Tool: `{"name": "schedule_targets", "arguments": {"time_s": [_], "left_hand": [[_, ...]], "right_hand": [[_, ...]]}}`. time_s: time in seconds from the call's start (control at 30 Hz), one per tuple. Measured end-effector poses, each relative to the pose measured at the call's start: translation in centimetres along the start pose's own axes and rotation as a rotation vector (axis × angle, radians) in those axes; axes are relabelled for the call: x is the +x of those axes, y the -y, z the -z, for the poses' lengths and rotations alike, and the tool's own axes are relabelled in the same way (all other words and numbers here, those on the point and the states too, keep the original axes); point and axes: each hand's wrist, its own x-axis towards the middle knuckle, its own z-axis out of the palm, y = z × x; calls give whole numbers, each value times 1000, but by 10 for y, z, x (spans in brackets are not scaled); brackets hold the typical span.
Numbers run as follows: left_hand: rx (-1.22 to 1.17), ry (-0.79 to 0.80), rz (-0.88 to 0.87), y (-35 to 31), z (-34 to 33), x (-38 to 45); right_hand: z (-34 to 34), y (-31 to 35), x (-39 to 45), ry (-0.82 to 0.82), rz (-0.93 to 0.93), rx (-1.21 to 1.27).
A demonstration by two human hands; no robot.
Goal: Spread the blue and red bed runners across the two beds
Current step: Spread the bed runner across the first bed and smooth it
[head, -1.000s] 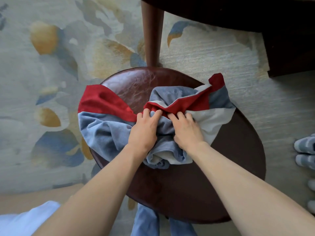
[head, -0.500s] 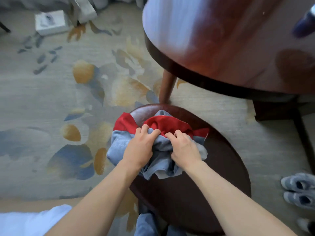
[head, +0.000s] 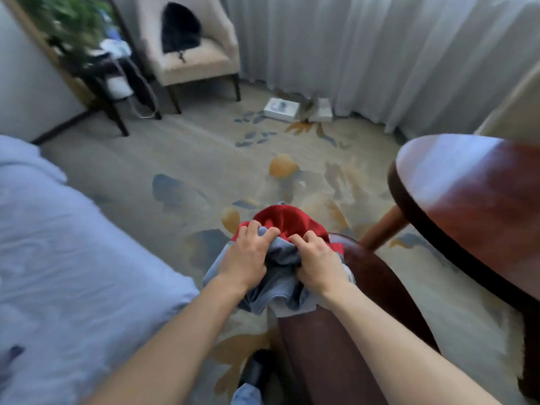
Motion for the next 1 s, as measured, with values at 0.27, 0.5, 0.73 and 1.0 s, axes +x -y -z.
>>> {"name": "schedule_targets", "arguments": {"time_s": [0.27, 0.5, 0.73, 1.0], "left_hand": [[-23, -299, 287, 89, 106, -177], [-13, -500, 642, 182, 154, -404], [26, -700, 952, 256, 178, -651], [101, -882, 1241, 295, 191, -885]], "right_hand": [[19, 184, -33, 3, 456, -16], [-40, 402, -108, 103, 873, -67], [-119, 625, -235, 199, 1262, -75], [-198, 823, -391, 290, 1621, -71]]}}
